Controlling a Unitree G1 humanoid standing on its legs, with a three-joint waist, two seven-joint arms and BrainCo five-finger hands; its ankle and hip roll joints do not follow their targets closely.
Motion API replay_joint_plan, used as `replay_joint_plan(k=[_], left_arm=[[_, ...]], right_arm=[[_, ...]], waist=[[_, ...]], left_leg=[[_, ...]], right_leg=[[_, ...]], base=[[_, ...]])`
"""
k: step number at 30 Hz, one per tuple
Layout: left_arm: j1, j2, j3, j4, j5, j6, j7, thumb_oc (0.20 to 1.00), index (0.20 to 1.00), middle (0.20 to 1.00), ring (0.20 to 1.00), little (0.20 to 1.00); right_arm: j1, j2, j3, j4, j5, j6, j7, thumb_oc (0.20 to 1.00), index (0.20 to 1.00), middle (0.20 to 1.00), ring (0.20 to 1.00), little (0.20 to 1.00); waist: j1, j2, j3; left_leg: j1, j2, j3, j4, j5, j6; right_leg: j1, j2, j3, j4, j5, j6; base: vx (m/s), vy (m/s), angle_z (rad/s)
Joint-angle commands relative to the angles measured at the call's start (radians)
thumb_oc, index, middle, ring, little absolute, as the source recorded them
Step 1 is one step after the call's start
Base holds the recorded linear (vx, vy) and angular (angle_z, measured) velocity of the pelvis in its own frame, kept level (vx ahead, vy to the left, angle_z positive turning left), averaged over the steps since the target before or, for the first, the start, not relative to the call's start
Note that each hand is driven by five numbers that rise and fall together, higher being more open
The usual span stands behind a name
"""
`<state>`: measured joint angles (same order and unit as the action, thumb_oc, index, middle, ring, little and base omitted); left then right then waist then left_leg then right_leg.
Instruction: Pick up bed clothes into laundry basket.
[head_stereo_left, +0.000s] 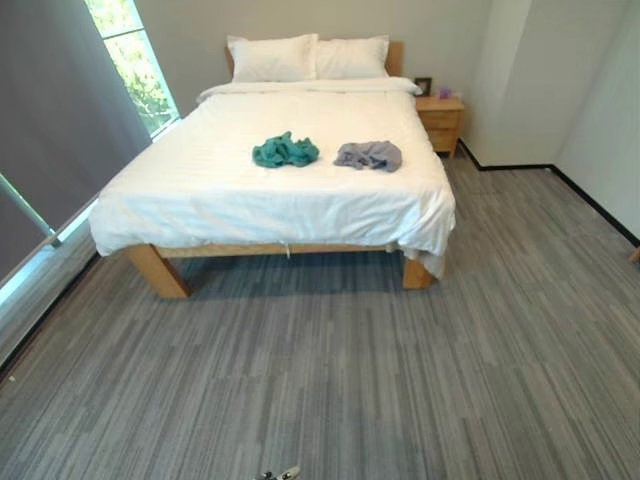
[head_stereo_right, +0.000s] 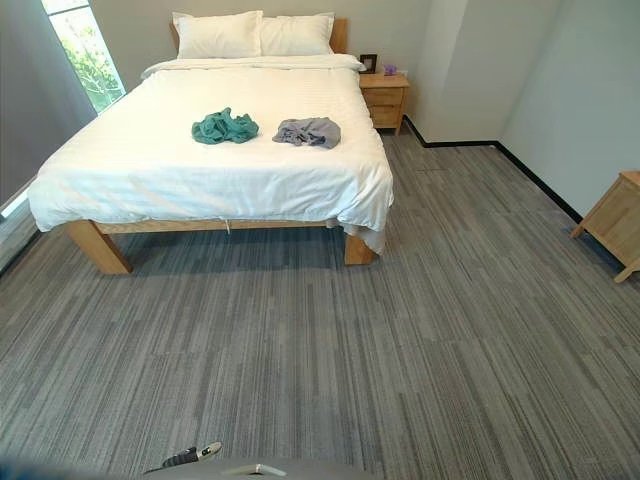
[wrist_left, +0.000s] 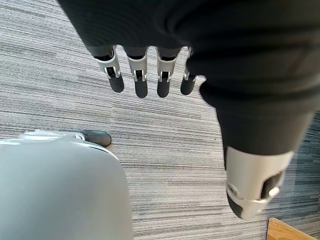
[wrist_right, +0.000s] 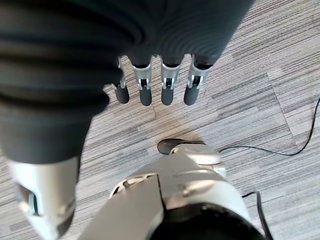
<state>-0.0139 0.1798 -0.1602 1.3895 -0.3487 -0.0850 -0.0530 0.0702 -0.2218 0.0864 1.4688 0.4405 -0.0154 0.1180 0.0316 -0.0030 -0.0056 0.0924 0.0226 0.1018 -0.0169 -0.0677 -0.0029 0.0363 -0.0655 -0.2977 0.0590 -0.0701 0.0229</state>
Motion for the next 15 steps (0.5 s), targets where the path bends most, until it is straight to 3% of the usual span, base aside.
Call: replay_joint_plan(k=[1, 5, 7, 9, 11, 12, 15], left_arm=[[-0.085, -0.034, 0.004, 0.067, 0.021, -0.022, -0.007, 1.0, 1.0, 1.0, 1.0, 1.0], [-0.127, -0.013, 0.007, 0.025, -0.049, -0.035, 0.015, 1.0, 1.0, 1.0, 1.0, 1.0], [-0.164, 0.017, -0.02, -0.064, -0.063, -0.052, 0.037, 1.0, 1.0, 1.0, 1.0, 1.0], [-0.169, 0.068, -0.036, -0.263, -0.098, -0.058, 0.058, 1.0, 1.0, 1.0, 1.0, 1.0], [-0.137, 0.154, -0.042, -0.606, -0.104, -0.041, 0.063, 1.0, 1.0, 1.0, 1.0, 1.0], [-0.132, 0.155, -0.042, -0.611, -0.104, -0.037, 0.064, 1.0, 1.0, 1.0, 1.0, 1.0], [-0.049, 0.247, -0.012, -0.982, -0.133, -0.025, 0.035, 1.0, 1.0, 1.0, 1.0, 1.0]], right_arm=[[-0.06, -0.023, -0.016, 0.07, 0.027, -0.005, 0.004, 1.0, 1.0, 1.0, 1.0, 1.0], [-0.117, -0.049, -0.08, -0.002, 0.205, -0.039, -0.004, 1.0, 1.0, 1.0, 1.0, 1.0], [-0.148, -0.074, -0.075, -0.097, 0.223, -0.054, -0.009, 1.0, 1.0, 1.0, 1.0, 1.0], [-0.146, -0.102, -0.058, -0.344, 0.219, -0.067, -0.039, 1.0, 1.0, 1.0, 1.0, 1.0], [-0.101, -0.164, -0.058, -0.764, 0.141, -0.065, -0.073, 1.0, 1.0, 1.0, 1.0, 1.0], [-0.096, -0.163, -0.059, -0.771, 0.139, -0.061, -0.075, 1.0, 1.0, 1.0, 1.0, 1.0], [-0.038, -0.212, -0.086, -1.102, 0.03, -0.057, -0.084, 1.0, 1.0, 1.0, 1.0, 1.0]], waist=[[0.009, -0.039, 0.026], [-0.003, -0.036, 0.021], [-0.008, -0.035, 0.023], [-0.012, -0.033, 0.033], [-0.018, -0.033, 0.036], [-0.018, -0.034, 0.033], [-0.015, -0.035, 0.035]], left_leg=[[0.028, 0.004, 0.044, -0.07, 0.08, -0.059], [0.033, 0.007, 0.052, -0.07, 0.079, -0.063], [0.034, 0.009, 0.057, -0.07, 0.081, -0.064], [0.037, 0.011, 0.06, -0.07, 0.083, -0.065], [0.028, 0.012, 0.062, -0.07, 0.093, -0.064], [0.028, 0.012, 0.062, -0.07, 0.093, -0.064], [0.023, 0.011, 0.059, -0.07, 0.093, -0.061]], right_leg=[[0.122, -0.106, 0.003, -0.143, 0.145, 0.145], [0.121, -0.104, 0.012, -0.143, 0.145, 0.146], [0.117, -0.103, 0.021, -0.141, 0.147, 0.147], [0.114, -0.1, 0.028, -0.137, 0.148, 0.149], [0.102, -0.1, 0.032, -0.135, 0.157, 0.151], [0.102, -0.1, 0.032, -0.134, 0.157, 0.151], [0.099, -0.104, 0.029, -0.134, 0.162, 0.155]], base=[[0.0, 0.0, 0.0], [0.0, 0.0, -0.01], [-0.02, -0.001, -0.07], [-0.04, -0.004, -0.15], [-0.06, -0.005, -0.11], [-0.03, -0.005, -0.06], [0.0, 0.0, 0.0]])
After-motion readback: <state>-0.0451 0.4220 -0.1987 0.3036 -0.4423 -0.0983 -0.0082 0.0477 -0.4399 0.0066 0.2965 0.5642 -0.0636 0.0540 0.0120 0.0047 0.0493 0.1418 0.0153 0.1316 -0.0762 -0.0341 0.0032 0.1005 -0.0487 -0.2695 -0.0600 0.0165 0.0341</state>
